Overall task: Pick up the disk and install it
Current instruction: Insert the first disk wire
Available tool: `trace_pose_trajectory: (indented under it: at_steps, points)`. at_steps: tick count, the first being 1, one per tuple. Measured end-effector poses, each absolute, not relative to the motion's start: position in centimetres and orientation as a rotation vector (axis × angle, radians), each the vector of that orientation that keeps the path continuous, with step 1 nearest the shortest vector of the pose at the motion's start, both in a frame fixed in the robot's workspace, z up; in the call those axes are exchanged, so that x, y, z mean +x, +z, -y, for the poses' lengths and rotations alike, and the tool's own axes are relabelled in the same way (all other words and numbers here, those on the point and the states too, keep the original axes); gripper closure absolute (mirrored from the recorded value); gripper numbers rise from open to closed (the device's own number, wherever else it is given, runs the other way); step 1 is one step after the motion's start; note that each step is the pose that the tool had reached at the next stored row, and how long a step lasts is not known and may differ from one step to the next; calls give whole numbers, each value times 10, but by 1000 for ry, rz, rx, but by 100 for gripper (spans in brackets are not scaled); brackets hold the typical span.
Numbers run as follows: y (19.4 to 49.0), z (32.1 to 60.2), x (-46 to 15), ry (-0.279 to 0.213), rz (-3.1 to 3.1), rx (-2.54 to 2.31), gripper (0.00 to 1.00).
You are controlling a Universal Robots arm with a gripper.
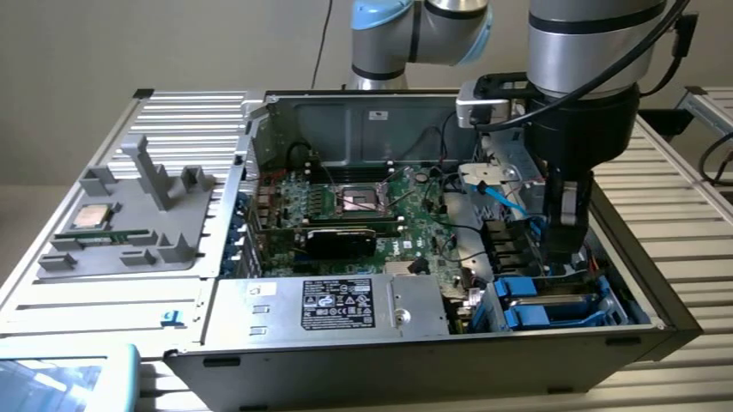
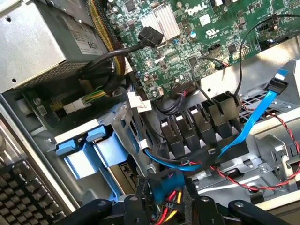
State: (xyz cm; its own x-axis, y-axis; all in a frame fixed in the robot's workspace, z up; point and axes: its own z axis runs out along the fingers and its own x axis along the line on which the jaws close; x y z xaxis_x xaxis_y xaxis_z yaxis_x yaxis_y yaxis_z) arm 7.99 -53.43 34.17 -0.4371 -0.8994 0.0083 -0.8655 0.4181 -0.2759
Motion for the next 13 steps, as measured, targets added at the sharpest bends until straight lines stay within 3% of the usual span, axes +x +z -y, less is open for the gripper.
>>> trace_pose_trajectory:
  at_steps: [2, 3, 13]
  points:
    - [342, 534, 80, -362, -2524, -1581, 55]
    - [343, 534, 80, -362, -2523, -1581, 48]
    - [386, 535, 81, -364, -2522, -1580, 48]
